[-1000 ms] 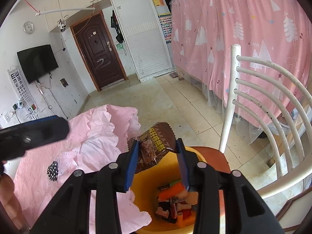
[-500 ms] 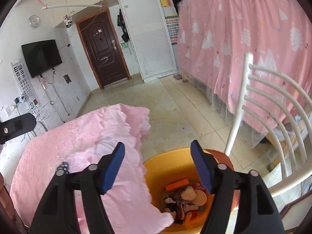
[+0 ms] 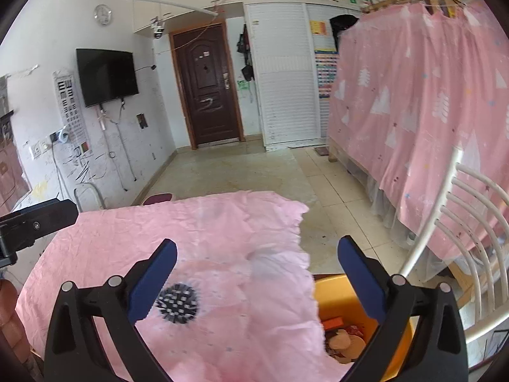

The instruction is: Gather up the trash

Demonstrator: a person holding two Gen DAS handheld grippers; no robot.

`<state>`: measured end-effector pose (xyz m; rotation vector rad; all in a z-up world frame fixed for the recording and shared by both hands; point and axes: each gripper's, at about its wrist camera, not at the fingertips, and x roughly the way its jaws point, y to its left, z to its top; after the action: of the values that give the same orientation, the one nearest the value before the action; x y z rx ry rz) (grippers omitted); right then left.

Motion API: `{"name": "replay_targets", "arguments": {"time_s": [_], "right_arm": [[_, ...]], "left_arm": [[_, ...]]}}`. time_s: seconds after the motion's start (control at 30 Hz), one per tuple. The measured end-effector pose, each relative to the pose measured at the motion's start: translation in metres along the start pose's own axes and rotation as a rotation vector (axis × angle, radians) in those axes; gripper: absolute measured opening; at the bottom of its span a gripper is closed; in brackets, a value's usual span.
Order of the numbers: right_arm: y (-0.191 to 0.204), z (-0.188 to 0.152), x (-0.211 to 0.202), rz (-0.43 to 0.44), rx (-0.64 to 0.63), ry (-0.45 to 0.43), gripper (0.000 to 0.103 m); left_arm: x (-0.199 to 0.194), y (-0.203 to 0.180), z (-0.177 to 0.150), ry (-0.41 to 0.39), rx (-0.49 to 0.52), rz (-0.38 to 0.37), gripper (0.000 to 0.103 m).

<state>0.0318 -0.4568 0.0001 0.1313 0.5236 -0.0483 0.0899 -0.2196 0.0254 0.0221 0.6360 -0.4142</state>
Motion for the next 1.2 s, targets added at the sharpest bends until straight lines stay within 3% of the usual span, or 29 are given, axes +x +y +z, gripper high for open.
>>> {"name": "replay_targets", "arguments": {"time_s": [0.27,0.73,1.2], "right_arm": [[0.060,0.009,0.012,0.049,-0.077,0.006,0.091],[0.148,0.007,0.034,0.140,-0.161,0.040,0.091],[0.161,0.004,0.034,0.154,-0.187,0.042,0.091]], "left_arm": [[-0.022,0.062,-0.013,-0.061,-0.067,0.123,0.081],[-0.050,0.129,-0.032,-0.090,-0.134,0.237,0.082],[-0.058,0.148,-0.038,-0.085,-0.167,0.258,0.082]]}}
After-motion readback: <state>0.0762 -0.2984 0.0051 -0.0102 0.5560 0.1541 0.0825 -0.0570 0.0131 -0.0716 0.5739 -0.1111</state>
